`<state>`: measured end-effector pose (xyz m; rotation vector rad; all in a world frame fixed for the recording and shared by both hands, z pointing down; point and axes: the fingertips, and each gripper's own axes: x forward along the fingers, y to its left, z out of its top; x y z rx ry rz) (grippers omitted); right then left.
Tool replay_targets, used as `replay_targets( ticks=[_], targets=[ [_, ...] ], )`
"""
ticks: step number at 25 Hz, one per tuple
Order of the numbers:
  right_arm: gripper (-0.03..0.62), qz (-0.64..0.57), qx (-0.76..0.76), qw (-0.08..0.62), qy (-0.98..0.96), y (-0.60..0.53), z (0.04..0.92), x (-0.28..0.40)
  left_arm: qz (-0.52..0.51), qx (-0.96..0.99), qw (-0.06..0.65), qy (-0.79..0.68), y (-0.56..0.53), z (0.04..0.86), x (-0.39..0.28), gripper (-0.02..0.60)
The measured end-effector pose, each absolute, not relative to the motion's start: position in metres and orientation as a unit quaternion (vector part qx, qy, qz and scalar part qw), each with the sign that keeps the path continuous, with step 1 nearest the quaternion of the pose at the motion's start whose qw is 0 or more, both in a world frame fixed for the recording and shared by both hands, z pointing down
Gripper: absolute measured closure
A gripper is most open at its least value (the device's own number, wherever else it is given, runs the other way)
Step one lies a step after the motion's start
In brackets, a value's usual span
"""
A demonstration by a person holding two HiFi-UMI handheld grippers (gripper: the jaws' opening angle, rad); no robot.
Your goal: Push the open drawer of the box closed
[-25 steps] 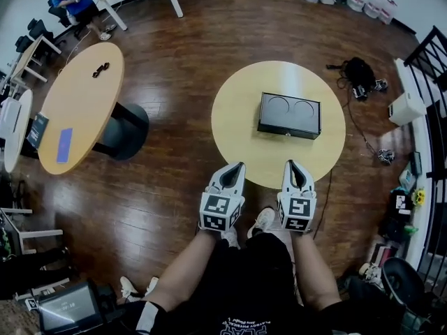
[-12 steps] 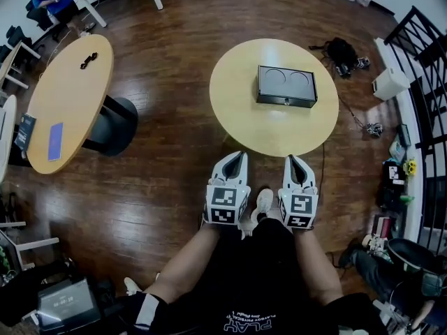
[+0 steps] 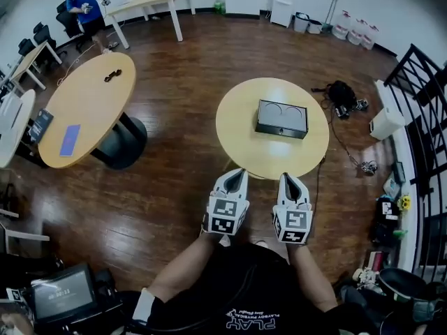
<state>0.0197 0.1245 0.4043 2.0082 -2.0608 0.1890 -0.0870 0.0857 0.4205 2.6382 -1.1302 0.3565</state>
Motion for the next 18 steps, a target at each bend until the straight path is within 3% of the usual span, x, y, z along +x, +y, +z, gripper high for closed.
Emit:
replay_targets(
  ticks=[18],
  targets=[
    [0.589, 0.062, 0.693, 0.100, -0.711, 0.145, 0.398, 0.049, 0.128, 0.898, 0.089, -0.411, 0.105, 0.407, -0.076, 0.584]
  ],
)
